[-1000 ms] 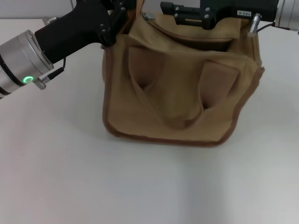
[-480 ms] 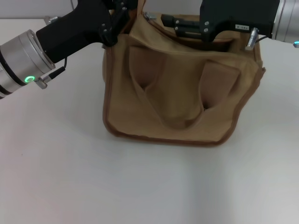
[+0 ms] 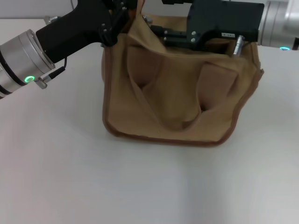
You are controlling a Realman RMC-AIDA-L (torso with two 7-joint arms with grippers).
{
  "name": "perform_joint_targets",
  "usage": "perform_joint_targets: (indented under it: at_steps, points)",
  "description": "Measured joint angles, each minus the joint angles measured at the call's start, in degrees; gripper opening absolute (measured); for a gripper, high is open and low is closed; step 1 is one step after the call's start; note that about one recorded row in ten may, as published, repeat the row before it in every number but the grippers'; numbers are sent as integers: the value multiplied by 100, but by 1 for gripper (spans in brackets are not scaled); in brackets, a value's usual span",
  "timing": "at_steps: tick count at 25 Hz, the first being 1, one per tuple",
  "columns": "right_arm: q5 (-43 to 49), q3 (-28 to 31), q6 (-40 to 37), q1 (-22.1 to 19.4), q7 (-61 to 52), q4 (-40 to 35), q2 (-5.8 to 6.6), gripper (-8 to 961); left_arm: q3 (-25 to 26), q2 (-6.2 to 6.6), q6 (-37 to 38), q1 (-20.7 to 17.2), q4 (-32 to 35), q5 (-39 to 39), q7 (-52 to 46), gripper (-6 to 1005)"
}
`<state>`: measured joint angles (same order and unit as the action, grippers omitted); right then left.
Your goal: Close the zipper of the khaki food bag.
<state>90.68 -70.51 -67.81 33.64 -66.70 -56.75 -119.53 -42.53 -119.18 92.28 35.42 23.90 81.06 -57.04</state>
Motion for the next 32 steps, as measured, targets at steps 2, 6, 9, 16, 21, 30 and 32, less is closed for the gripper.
perform_joint_targets:
  at_steps: [2,6,9,16,21,30,32]
  points:
    - [-3,-147,177,31,2,-46,-4,663,0,0,2,0,0,-1,0,106]
    - [-11,-294,335,54,4,-113,-7,663,0,0,20,0,0,-3,0,108]
    - [-25,-481,443,93,6,-146,-8,661,-3,1,40,0,-4,-3,0,110]
    - [-33,-948,858,105,43,-244,-9,654,-10,1,48,-1,-9,-2,0,114]
    - [-37,-972,859,76,124,-252,-10,626,-10,-1,54,-5,-9,-2,19,117]
    - [-661,-928,671,-205,547,-247,12,490,-9,0,80,-12,-7,-22,43,122]
    - [-831,-926,621,-284,696,-251,14,444,-9,0,80,-15,-17,-24,43,123]
